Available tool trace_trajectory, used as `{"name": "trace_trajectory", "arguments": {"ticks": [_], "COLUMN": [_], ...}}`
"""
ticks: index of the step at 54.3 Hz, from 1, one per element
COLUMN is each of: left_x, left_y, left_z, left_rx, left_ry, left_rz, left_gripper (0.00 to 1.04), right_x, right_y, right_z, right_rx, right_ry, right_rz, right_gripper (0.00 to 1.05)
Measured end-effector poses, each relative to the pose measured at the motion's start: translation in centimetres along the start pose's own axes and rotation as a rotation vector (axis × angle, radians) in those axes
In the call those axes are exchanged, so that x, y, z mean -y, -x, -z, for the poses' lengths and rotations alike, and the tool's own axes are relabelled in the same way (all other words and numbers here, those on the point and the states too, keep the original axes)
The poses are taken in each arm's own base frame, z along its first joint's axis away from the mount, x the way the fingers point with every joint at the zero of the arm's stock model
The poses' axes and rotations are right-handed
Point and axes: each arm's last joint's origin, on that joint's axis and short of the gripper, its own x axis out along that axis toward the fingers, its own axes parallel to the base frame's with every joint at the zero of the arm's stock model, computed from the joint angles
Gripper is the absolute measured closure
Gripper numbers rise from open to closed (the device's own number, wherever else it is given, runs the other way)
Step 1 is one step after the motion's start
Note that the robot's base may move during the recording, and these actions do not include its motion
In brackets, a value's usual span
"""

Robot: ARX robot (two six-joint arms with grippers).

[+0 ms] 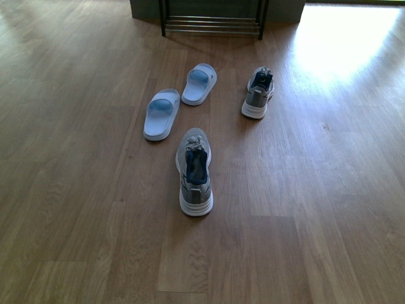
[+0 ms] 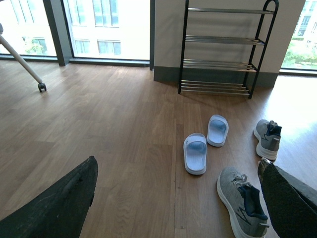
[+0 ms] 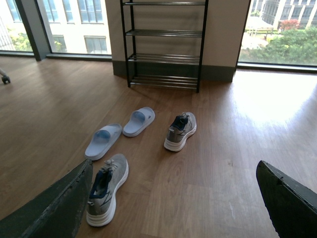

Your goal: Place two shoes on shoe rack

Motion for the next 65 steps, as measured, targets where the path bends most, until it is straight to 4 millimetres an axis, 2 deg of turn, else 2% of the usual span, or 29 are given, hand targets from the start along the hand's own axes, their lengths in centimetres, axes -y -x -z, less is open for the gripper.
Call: {"name": "trace_trajectory", "arguments": {"ticks": [65], "left_x": [0.00], "left_y": [0.00], "left_z": [0.00], "left_rx": [0.000], "left_ry": [0.000], "left_rz": [0.000], "left_gripper": [0.09], "right_x": [0.00], "right_y": [0.00], "right_z": [0.00], "right_rx": [0.000], "right_ry": [0.000], "right_rz": [0.000], "right_gripper": [0.09]}}
